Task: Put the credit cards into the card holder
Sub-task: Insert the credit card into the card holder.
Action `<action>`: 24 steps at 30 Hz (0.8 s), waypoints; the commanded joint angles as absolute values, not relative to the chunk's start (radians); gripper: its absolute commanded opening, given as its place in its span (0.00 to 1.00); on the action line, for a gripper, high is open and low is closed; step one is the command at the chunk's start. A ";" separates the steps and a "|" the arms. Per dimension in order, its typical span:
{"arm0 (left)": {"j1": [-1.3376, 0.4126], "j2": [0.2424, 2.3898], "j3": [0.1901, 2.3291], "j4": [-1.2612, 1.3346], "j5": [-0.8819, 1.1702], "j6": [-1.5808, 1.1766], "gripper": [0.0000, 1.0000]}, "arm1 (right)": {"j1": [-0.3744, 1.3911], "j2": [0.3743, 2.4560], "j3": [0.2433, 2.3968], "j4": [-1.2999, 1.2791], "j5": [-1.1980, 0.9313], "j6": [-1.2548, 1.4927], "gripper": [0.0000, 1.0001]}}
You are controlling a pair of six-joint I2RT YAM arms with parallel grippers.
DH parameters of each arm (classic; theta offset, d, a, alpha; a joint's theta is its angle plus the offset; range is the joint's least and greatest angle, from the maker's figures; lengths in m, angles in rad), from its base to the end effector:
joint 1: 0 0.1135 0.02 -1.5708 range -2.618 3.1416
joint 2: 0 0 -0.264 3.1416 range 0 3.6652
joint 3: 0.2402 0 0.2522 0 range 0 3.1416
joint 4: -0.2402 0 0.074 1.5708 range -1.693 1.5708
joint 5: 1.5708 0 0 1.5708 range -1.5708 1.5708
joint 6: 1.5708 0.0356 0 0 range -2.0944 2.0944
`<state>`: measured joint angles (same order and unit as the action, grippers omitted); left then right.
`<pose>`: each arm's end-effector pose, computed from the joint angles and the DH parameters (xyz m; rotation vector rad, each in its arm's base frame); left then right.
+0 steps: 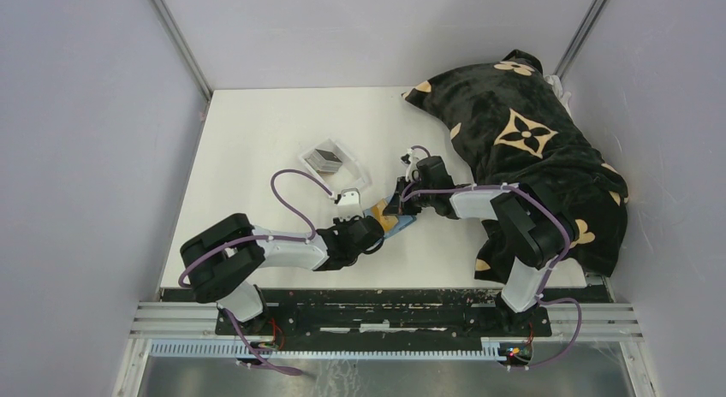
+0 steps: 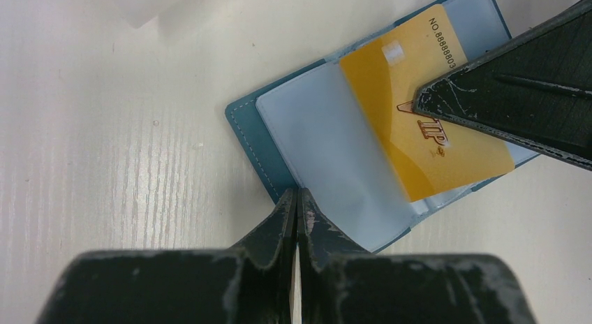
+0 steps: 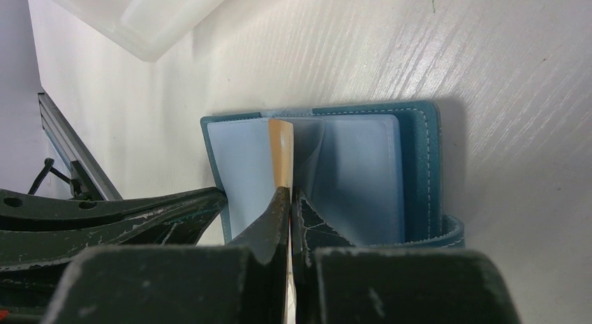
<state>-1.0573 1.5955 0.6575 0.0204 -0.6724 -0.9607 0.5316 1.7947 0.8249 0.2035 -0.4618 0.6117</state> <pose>0.1577 -0.2345 0.1345 -0.1563 2.2453 -0.2246 0.2875 0.1875 0.1294 -0.1494 2.5032 1.0677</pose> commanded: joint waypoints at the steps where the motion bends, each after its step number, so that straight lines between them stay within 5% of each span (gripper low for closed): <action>1: -1.049 1.666 0.622 -0.127 -0.652 -0.971 0.08 | 0.579 1.837 0.751 0.129 -0.386 0.603 0.01; 24: -1.057 1.652 0.591 -0.143 -0.665 -1.007 0.07 | 0.592 1.846 0.705 0.130 -0.446 0.615 0.01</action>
